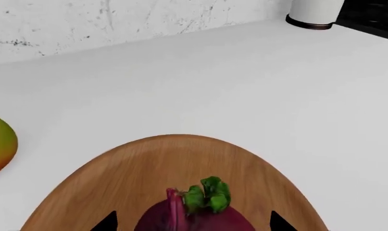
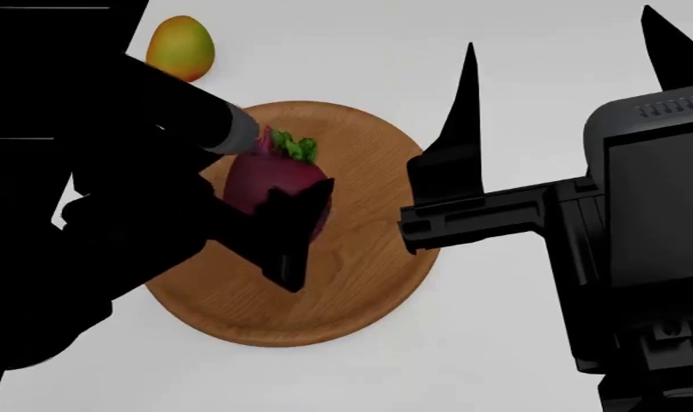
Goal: Pick the beet from the sink and place it on the plate located on the counter
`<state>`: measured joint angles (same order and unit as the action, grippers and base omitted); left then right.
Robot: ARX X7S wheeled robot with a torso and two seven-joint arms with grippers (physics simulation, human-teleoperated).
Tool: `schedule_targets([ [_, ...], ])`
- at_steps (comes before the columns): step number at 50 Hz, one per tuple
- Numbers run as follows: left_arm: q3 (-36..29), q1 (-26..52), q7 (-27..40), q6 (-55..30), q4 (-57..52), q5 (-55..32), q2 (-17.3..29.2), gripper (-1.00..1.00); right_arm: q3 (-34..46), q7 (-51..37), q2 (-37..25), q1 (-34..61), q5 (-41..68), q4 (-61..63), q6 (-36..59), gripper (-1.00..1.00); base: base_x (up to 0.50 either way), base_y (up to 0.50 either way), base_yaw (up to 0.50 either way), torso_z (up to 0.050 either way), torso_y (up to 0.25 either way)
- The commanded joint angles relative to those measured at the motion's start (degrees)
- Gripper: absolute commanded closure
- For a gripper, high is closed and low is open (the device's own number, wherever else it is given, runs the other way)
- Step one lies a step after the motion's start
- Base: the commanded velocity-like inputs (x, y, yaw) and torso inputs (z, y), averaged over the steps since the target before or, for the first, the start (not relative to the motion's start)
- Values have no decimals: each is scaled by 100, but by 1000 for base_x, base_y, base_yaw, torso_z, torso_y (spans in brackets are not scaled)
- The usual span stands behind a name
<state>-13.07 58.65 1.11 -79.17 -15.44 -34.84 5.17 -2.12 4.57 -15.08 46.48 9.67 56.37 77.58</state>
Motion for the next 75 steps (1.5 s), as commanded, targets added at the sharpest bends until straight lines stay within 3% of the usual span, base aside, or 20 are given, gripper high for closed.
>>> schedule_targets([
  [1, 220, 95, 329, -500, -692, -121, -46, -100, 56, -27, -18, -40, -9, -27, -67, -100, 0, 0, 0, 0, 0],
  [12, 761, 265, 914, -1059, -1505, -593, -17, -100, 16, -50, -34, -26, 25, -35, -60, -100, 0, 0, 0, 0, 0],
  [17, 1116, 44, 2192, -1067, -2007, -1998, 298, -100, -10, -57, -41, -21, 45, -29, -52, -100, 0, 0, 0, 0, 0],
  [23, 1191, -91, 3262, -1055, -2474, -2658, 587, -100, -46, -64, -55, -13, 66, -13, -33, -100, 0, 0, 0, 0, 0],
  [35, 1225, 436, 6554, -933, -2683, -5519, 1287, -100, -660, 89, -173, 145, 255, 347, 415, -100, 0, 0, 0, 0, 1],
  [45, 437, 1102, 8663, -93, -2857, -7388, 1891, -100, -1596, -1530, -874, 90, 2923, 356, 332, -100, 0, 0, 0, 0, 0],
  [47, 270, 1214, 8839, 110, -2934, -7518, 2024, -100, -1656, -1734, -976, 42, 3215, 349, 248, -100, 0, 0, 0, 0, 0],
  [50, -278, 1494, 8879, 808, -3155, -7483, 2529, -100, -1718, -1970, -1124, -33, 3562, 345, 117, -100, 0, 0, 0, 0, 0],
  [57, -2328, 2616, 8885, 3031, -3760, -7225, 4040, -100, -2011, -2802, -1518, -62, 4754, 344, -43, -100, 0, 0, 0, 0, 0],
  [61, -4456, 4190, 8888, 4627, -4165, -6964, 5024, -100, -2120, -3336, -1827, -135, 5548, 351, -314, -100, 0, 0, 0, 0, 0],
  [67, -7719, 6649, 8889, 6310, -4450, -6420, 5467, -100, -2137, -3847, -2184, -232, 6137, 343, -684, -100, 0, 0, 0, 0, 0],
  [69, -8581, 7395, 8889, 6729, -4454, -6343, 5427, -100, -2156, -4009, -2317, -274, 6330, 347, -816, -100, 0, 0, 0, 0, 0],
  [71, -8644, 7625, 8889, 6665, -4455, -6401, 5526, -100, -2163, -4128, -2483, -374, 6452, 350, -1032, -100, 0, 0, 0, 0, 0],
  [75, -8130, 7628, 8889, 6263, -4455, -6684, 5765, -100, -2004, -4502, -2951, -566, 6722, 357, -1624, -100, 0, 0, 0, 0, 0],
])
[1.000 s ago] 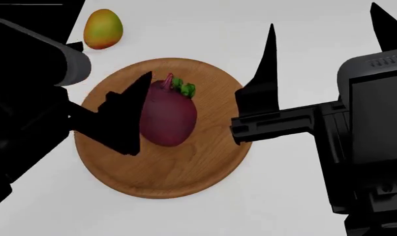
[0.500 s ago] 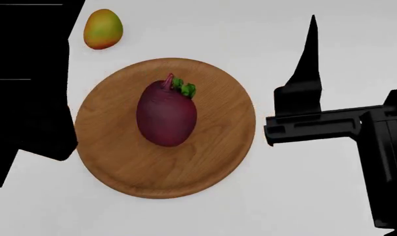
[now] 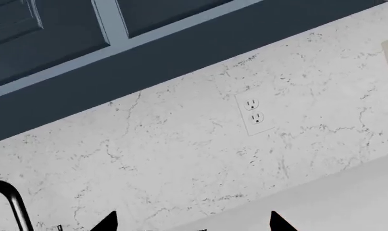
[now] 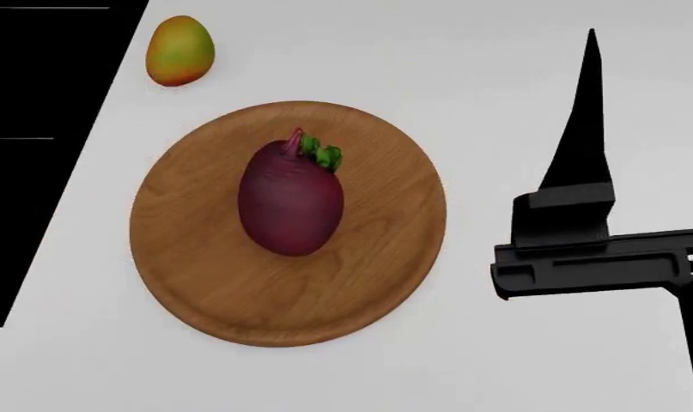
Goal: Pick the beet from the sink and place it on the plate located on the counter
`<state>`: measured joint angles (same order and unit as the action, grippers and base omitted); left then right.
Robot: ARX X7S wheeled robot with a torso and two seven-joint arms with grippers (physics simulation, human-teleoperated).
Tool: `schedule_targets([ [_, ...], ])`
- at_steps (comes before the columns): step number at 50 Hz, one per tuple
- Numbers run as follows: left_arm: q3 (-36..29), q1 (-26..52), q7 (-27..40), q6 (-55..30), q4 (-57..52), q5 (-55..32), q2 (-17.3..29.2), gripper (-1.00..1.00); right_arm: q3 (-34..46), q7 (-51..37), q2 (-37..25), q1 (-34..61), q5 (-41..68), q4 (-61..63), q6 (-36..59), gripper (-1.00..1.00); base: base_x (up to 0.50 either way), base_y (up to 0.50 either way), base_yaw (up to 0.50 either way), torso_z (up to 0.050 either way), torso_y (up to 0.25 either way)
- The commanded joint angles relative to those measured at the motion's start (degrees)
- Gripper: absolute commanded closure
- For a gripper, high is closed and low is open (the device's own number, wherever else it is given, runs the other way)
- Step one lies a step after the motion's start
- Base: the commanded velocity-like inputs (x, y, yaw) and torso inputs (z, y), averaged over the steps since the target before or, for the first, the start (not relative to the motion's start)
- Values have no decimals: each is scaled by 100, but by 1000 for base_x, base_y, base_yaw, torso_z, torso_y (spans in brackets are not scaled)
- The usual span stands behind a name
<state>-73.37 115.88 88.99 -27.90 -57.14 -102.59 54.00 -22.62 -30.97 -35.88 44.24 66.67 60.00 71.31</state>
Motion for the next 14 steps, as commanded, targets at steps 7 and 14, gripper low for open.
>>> schedule_targets([
  [7, -1941, 1904, 101, 1034, -285, -11, 962, -100, 494, -1240, -1448, -602, 1004, -11, -1818, -100, 0, 0, 0, 0, 0],
  [14, -1923, 1899, 101, 1034, -286, -30, 968, -100, 720, -1458, -1767, -665, 1081, -8, -2214, -100, 0, 0, 0, 0, 0],
])
